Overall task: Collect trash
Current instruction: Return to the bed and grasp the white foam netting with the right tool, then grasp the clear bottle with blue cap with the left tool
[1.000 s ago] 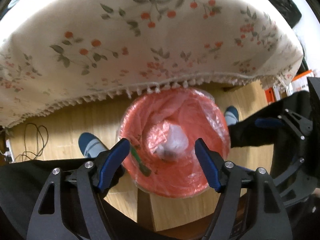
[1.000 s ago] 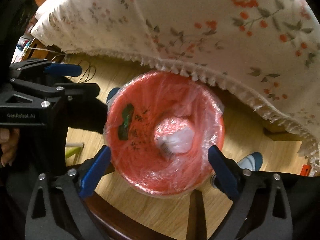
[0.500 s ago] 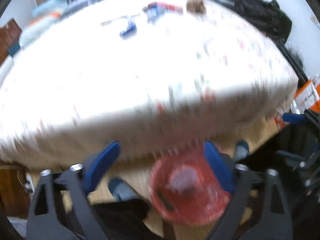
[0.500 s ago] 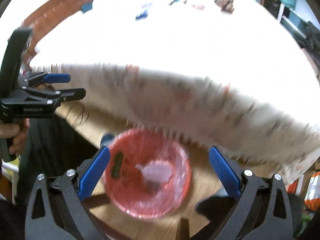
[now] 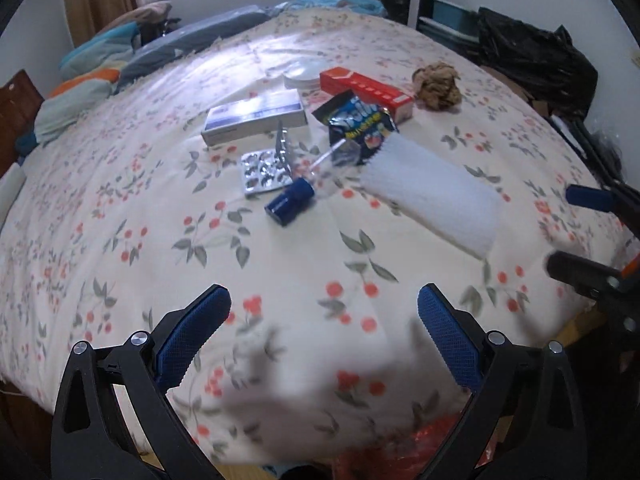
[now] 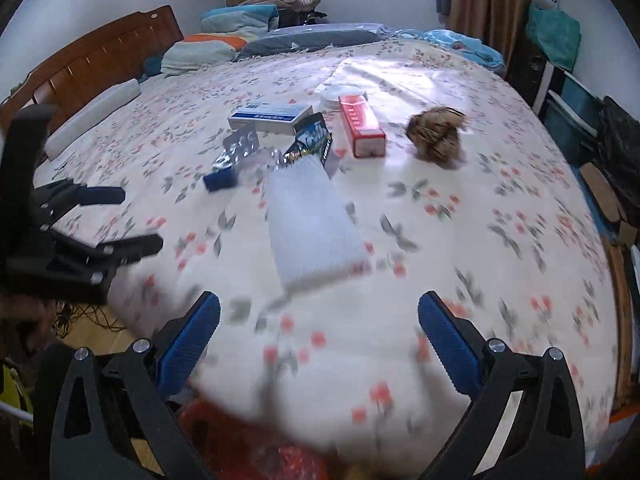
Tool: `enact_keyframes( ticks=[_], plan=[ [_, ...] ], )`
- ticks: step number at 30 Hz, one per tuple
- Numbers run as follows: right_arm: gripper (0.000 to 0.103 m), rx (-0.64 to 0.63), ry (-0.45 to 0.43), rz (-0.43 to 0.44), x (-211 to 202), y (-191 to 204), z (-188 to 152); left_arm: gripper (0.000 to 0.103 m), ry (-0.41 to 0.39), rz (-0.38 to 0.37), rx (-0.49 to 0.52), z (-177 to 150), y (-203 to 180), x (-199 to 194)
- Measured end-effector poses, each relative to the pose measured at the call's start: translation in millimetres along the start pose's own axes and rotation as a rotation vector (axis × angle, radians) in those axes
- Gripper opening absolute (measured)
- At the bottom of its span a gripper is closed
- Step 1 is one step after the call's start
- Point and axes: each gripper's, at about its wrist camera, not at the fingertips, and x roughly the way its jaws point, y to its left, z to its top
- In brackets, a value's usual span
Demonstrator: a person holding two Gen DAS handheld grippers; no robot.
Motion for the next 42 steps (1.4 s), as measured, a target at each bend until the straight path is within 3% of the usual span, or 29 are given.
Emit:
enact_keyframes(
  ticks=[1,9,12,15,18,19,23,30,34,37,40,42],
  plan=[
    [0.098,-0.002,0.01,0.045,9,0,4,0.097,0.003,0.005,0.001,3,1,5],
    [0.098,-0.066,0.025,0.008,67,8,31,0.097,0.026,-0.012,-0.029,8,17,31],
    [0.092,-0.077,0.042,0.003,81,10,37,0.097,0.028,-0.022,-0.036,10,20,38],
    [0.07,-0.071,0.068,0.02,91,7,38,0.097,0.026,-0.037,-0.035,14,20,44],
    [0.04,-0.076,0.068,0.032,91,3,35,0.097,0.021,-0.057,-0.029,21,18,52],
    [0.026,-0.071,0.068,0.044,89,1,35,0.097,0.018,-0.061,-0.03,23,17,54],
    [0.024,-0.045,0.053,0.076,73,-14,27,0.097,0.0,-0.109,-0.022,35,13,65],
    [0.024,0.0,0.049,0.074,49,-40,4,0.094,0.017,-0.104,0.005,54,7,88],
    [0.024,0.009,0.048,0.081,42,-46,-4,0.088,0.043,-0.173,-0.01,55,-2,89],
    [0.024,0.012,0.042,0.083,38,-48,-5,0.088,0.05,-0.213,0.044,53,-24,83],
    [0.024,0.022,0.038,0.085,36,-52,-5,0.088,0.03,-0.162,0.064,57,-33,81],
    [0.024,0.031,0.038,0.086,37,-55,-5,0.088,0.019,-0.131,0.025,64,-28,85]
  ],
)
